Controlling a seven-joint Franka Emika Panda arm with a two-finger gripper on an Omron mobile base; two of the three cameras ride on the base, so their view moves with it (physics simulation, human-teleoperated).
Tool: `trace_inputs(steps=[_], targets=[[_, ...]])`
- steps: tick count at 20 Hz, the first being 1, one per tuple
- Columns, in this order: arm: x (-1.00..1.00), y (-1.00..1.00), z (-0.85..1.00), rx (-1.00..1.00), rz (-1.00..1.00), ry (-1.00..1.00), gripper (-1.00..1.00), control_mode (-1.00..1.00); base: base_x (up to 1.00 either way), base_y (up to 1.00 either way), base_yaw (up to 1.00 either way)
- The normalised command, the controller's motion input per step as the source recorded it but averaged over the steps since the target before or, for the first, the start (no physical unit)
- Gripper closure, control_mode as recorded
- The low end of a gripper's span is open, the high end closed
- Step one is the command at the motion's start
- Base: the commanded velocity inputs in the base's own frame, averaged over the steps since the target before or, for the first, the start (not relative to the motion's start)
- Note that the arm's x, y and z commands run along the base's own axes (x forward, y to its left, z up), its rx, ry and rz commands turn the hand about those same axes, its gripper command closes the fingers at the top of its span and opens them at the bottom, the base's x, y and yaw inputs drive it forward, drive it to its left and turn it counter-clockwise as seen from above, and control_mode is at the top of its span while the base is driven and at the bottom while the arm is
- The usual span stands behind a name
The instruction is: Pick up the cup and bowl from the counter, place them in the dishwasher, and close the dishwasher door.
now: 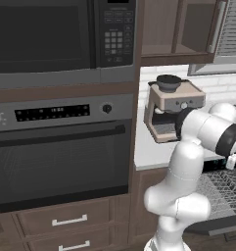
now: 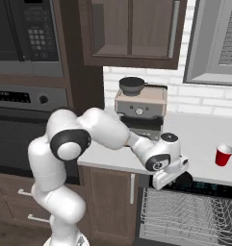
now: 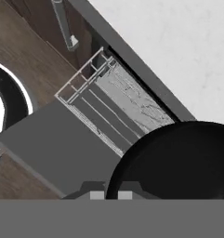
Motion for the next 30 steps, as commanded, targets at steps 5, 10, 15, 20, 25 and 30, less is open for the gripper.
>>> trace_inputs(steps=[5,10,15,20,25,30], targets=[[-1.0,0.32,-0.08,0.0,-0.03,0.0,1.0,-1.0,0.0,0.0,0.0],[-1.0,0.02,-0.51,0.04,-0.02,0.0,1.0,-1.0,0.0,0.0,0.0],[0.03,0.0,-0.94,0.02,-0.06,0.0,1.0,-1.0,0.0,0.0,0.0],[0.73,0.0,-0.54,0.03,0.0,-0.01,1.0,-1.0,0.0,0.0,0.0],[0.51,-0.13,-0.35,0.0,0.0,-0.02,1.0,-1.0,0.0,0.0,0.0],[0.13,-0.51,-0.36,0.01,0.0,0.0,1.0,-1.0,0.0,0.0,0.0]])
